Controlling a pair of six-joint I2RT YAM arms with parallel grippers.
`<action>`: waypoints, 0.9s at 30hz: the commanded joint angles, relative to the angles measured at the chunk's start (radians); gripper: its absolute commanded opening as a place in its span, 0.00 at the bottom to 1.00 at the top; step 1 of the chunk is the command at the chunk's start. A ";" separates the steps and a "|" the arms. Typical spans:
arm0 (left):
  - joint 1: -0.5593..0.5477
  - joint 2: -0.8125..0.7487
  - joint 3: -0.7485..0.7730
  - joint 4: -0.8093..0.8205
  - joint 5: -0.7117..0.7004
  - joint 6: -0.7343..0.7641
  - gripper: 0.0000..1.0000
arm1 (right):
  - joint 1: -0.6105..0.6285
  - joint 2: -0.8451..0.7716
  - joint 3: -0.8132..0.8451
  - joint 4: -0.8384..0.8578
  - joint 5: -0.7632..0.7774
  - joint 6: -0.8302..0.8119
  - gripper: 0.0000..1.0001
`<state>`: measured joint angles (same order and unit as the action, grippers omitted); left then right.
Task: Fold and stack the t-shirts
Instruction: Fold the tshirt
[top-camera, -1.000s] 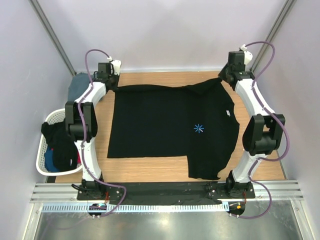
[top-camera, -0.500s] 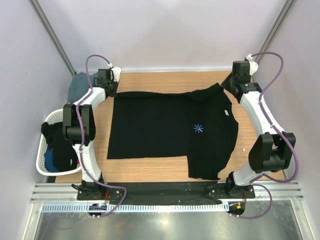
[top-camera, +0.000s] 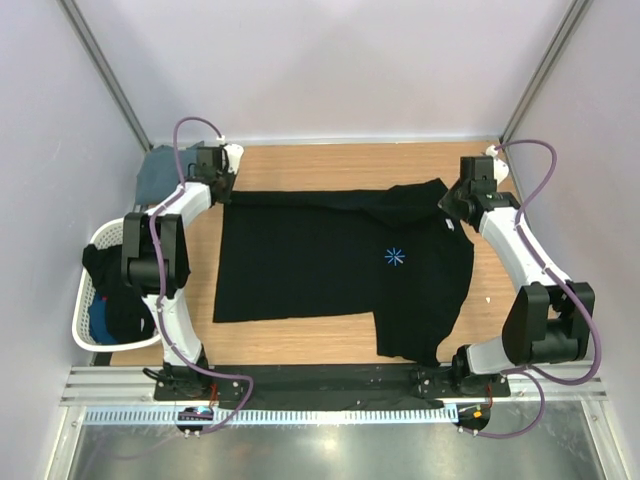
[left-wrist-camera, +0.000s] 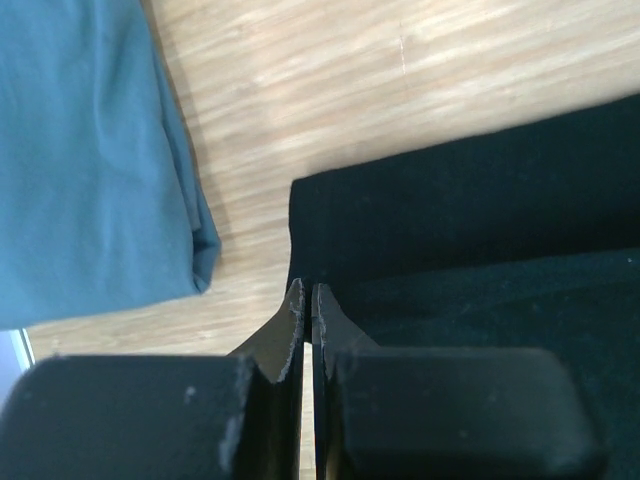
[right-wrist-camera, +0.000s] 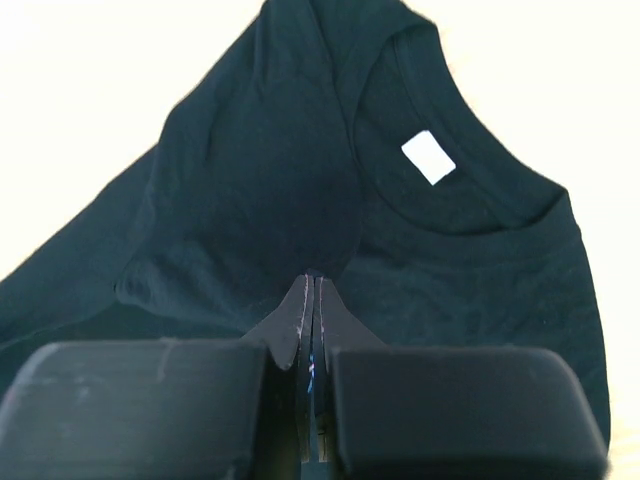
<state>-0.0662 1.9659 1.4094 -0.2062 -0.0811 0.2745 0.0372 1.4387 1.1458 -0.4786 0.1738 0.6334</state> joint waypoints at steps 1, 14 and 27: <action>-0.012 -0.073 -0.023 0.036 -0.046 0.031 0.00 | 0.000 -0.058 -0.017 0.008 -0.019 0.015 0.01; -0.037 -0.105 -0.115 0.033 -0.101 0.026 0.00 | 0.001 -0.047 -0.100 -0.020 -0.053 -0.005 0.01; -0.040 -0.140 -0.171 0.030 -0.111 0.006 0.00 | 0.001 -0.067 0.051 -0.084 -0.028 -0.067 0.01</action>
<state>-0.1047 1.8885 1.2438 -0.2066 -0.1684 0.2882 0.0372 1.4181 1.1225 -0.5575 0.1284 0.5995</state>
